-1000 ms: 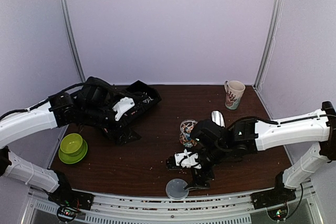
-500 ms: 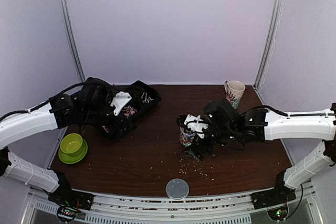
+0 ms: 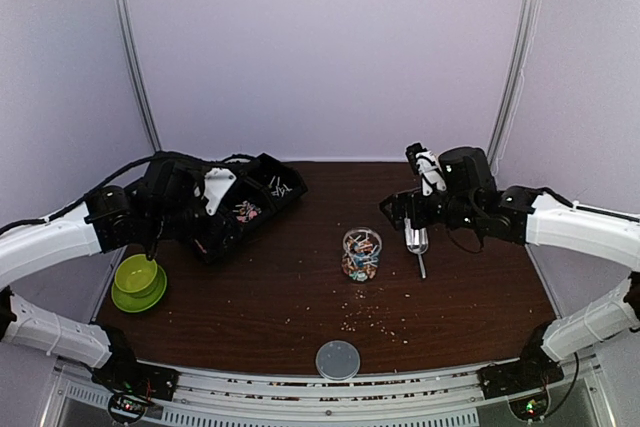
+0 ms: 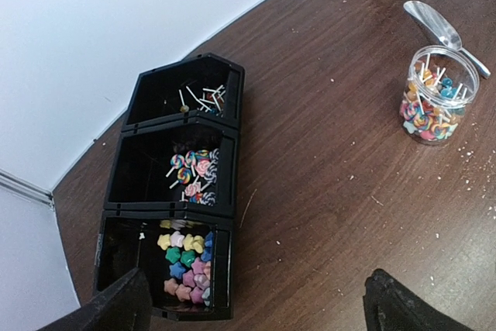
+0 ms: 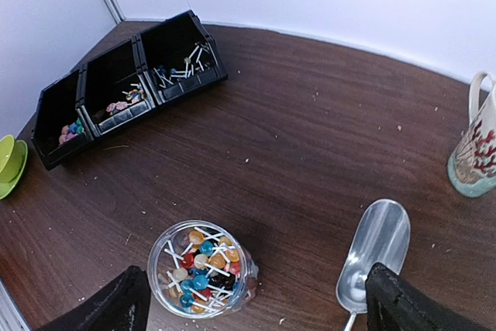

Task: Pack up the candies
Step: Move the packing box to the center of the board.

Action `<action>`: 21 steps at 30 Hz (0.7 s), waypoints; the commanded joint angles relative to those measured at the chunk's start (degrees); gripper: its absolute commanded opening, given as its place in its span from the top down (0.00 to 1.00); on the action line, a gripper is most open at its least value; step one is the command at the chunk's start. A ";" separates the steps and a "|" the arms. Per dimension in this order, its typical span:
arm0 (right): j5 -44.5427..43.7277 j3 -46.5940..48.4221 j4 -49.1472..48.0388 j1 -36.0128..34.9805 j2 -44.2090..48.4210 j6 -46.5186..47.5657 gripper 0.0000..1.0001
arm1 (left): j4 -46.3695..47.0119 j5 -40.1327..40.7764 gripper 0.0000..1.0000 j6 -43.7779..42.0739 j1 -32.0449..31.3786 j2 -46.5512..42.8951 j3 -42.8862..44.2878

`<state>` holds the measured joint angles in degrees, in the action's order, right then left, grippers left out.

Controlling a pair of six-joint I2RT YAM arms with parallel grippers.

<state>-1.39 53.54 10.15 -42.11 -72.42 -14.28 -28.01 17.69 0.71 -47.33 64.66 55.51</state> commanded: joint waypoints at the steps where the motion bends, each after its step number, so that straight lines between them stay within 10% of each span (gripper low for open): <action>1: 3.79 3.71 3.23 1.95 -5.76 -6.47 0.05 | 3.66 2.22 0.02 1.07 0.31 -1.04 -0.65; 21: 17.39 7.80 3.49 1.84 -18.86 -10.20 0.26 | 3.40 5.95 0.02 1.94 0.33 -2.87 -0.49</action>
<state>12.32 60.07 12.80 -40.10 -90.28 -23.64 -26.68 22.20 1.91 -47.33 62.85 55.11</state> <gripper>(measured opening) 0.739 0.978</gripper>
